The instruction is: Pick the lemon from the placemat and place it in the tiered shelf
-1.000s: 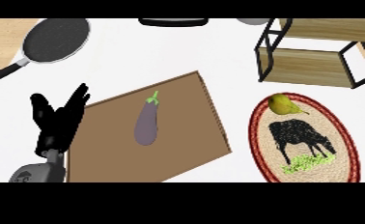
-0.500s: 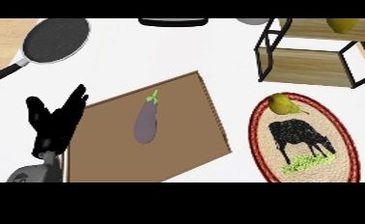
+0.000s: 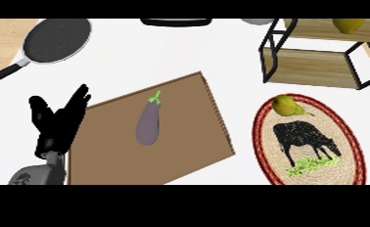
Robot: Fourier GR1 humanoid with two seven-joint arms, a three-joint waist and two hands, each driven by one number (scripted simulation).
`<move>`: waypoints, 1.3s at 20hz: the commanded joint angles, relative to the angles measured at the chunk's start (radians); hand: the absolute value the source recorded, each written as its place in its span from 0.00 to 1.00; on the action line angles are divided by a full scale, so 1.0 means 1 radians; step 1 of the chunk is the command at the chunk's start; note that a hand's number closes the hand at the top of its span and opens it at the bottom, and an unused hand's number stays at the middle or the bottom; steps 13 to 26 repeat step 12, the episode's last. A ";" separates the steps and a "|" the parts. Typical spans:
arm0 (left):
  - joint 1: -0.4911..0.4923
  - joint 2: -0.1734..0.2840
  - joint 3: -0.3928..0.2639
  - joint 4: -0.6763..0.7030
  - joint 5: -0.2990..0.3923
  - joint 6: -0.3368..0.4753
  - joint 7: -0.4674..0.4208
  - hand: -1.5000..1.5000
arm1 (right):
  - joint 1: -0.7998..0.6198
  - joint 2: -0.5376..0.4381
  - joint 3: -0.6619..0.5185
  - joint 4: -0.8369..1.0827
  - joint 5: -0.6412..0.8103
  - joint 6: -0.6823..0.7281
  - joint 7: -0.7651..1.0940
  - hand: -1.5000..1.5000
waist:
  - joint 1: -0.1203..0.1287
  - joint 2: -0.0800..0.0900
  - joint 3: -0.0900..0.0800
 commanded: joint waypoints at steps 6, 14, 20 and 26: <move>-0.010 -0.012 -0.002 0.022 0.000 0.008 0.052 0.50 | 0.069 -0.239 -0.142 0.116 -0.102 0.087 -0.004 0.00 | -0.006 0.006 -0.005; 0.003 -0.010 -0.002 0.041 0.001 -0.013 0.037 0.50 | 0.166 -0.305 -0.174 0.184 -0.135 0.220 -0.086 0.00 | 0.004 0.012 -0.004; 0.003 -0.010 -0.002 0.041 0.001 -0.013 0.037 0.50 | 0.166 -0.305 -0.174 0.184 -0.135 0.220 -0.086 0.00 | 0.004 0.012 -0.004; 0.003 -0.010 -0.002 0.041 0.001 -0.013 0.037 0.50 | 0.166 -0.305 -0.174 0.184 -0.135 0.220 -0.086 0.00 | 0.004 0.012 -0.004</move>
